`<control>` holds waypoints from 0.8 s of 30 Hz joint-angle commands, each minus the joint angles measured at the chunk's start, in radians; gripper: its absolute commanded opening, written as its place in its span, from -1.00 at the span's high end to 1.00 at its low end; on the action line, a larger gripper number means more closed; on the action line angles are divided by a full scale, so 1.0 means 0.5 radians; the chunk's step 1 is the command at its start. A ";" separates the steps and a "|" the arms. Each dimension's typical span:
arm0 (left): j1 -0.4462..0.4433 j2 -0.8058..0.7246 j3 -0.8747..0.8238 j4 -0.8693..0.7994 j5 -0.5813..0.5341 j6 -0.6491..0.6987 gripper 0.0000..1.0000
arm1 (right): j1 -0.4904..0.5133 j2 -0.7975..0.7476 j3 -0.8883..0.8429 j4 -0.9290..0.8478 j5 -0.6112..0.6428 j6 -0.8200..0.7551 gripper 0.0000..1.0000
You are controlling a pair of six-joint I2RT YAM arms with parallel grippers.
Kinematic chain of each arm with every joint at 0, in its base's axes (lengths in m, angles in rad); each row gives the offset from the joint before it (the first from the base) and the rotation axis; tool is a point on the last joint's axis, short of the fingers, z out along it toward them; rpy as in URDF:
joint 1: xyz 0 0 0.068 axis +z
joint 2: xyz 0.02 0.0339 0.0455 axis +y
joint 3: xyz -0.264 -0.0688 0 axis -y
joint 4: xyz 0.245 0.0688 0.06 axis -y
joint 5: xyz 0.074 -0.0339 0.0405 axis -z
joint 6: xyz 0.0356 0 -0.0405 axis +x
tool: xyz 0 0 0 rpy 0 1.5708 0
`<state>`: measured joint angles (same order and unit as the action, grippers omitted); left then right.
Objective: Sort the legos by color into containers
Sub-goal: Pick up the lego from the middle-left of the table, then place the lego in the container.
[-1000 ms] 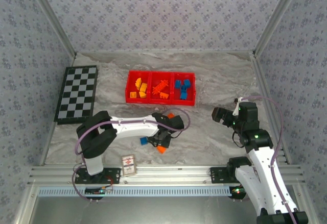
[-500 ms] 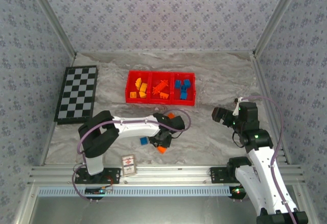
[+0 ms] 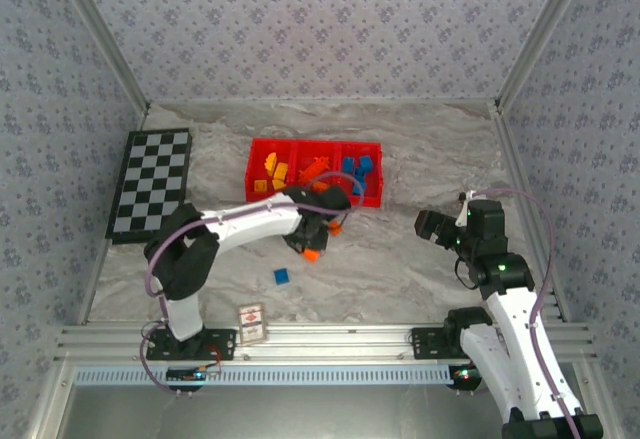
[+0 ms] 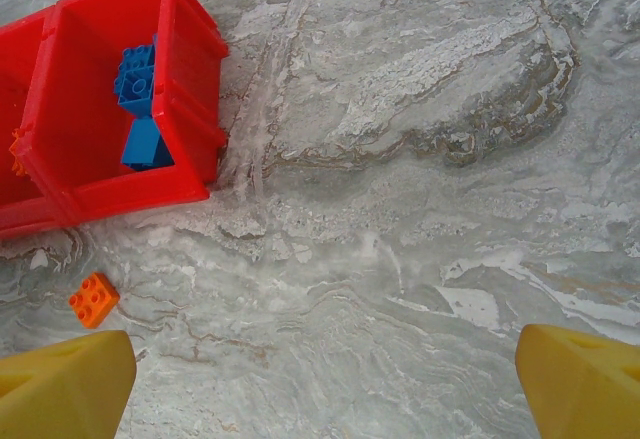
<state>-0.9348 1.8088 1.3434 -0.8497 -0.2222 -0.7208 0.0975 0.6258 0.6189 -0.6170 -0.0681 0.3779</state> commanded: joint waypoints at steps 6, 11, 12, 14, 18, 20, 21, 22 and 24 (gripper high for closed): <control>0.381 -0.112 0.504 -0.077 -0.121 0.455 0.46 | -0.014 -0.009 0.000 -0.005 -0.030 0.022 -0.99; 0.617 0.017 0.699 -0.043 -0.074 0.596 0.46 | -0.016 -0.012 0.004 -0.011 -0.035 0.023 -0.99; 0.659 0.047 0.732 -0.046 -0.077 0.618 0.46 | -0.019 -0.012 0.002 -0.008 -0.033 0.023 -0.99; 0.761 0.126 0.806 -0.072 -0.086 0.652 0.48 | -0.020 -0.012 0.002 -0.003 -0.038 0.023 -0.99; 0.943 0.246 0.887 -0.067 -0.020 0.690 0.48 | -0.029 -0.012 -0.001 0.003 -0.052 0.022 -0.99; 1.015 0.286 0.901 -0.039 0.041 0.691 0.48 | -0.035 -0.009 -0.002 0.008 -0.057 0.021 -0.99; 1.041 0.312 0.910 -0.021 0.068 0.703 0.48 | -0.035 -0.009 -0.001 0.008 -0.062 0.023 -0.99; 1.060 0.337 0.929 -0.016 0.079 0.718 0.48 | -0.038 -0.009 -0.001 0.009 -0.063 0.021 -0.99; 1.089 0.417 1.009 -0.040 0.073 0.764 0.47 | -0.044 -0.006 -0.001 0.010 -0.070 0.021 -0.99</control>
<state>-0.3958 1.9877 1.7748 -0.8646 -0.2169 -0.3862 0.0826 0.6254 0.6189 -0.6174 -0.0879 0.3779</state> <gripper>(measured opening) 0.346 0.996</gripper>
